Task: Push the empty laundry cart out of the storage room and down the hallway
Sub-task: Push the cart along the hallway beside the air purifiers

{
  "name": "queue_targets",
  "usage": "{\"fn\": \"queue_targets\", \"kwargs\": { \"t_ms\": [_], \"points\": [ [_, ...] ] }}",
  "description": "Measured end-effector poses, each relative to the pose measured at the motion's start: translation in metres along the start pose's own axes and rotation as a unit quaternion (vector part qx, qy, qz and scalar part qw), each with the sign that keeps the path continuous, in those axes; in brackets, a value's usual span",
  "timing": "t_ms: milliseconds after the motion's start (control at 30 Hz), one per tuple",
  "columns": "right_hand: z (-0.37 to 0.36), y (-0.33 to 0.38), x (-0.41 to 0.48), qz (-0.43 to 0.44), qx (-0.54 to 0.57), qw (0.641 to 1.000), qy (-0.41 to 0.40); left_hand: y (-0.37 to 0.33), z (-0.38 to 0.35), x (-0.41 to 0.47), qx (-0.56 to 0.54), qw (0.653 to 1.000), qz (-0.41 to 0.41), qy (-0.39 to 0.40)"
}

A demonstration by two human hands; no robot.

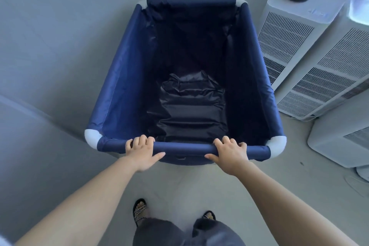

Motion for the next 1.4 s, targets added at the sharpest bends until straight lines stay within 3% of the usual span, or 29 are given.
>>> {"fn": "queue_targets", "kwargs": {
  "t_ms": [300,767,967,1133,1400],
  "points": [
    [-0.013,0.057,-0.015,-0.070,0.012,0.997,-0.015,0.069,0.009,-0.006,-0.027,0.992,-0.119,-0.013],
    [-0.036,0.200,-0.022,-0.130,0.121,0.983,-0.044,0.211,0.022,0.017,0.048,0.990,-0.128,0.033],
    [-0.034,0.233,-0.018,-0.108,0.154,0.981,-0.054,0.221,0.030,0.016,0.024,0.977,-0.201,0.063],
    [-0.023,0.239,-0.010,-0.102,0.103,0.989,0.008,0.235,0.022,0.024,0.064,0.977,-0.203,0.020],
    [-0.027,0.270,-0.007,-0.131,0.086,0.988,0.003,0.256,0.029,0.030,0.060,0.979,-0.193,0.012]
  ]
}}
Point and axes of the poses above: each hand's wrist, its own x-axis towards the middle knuckle, its own z-axis out of the back of the hand, y = z × x, the point moved 4 cm from there along x, towards the middle knuckle, and after that the axes turned 1 degree about z, right-handed, at the moved point
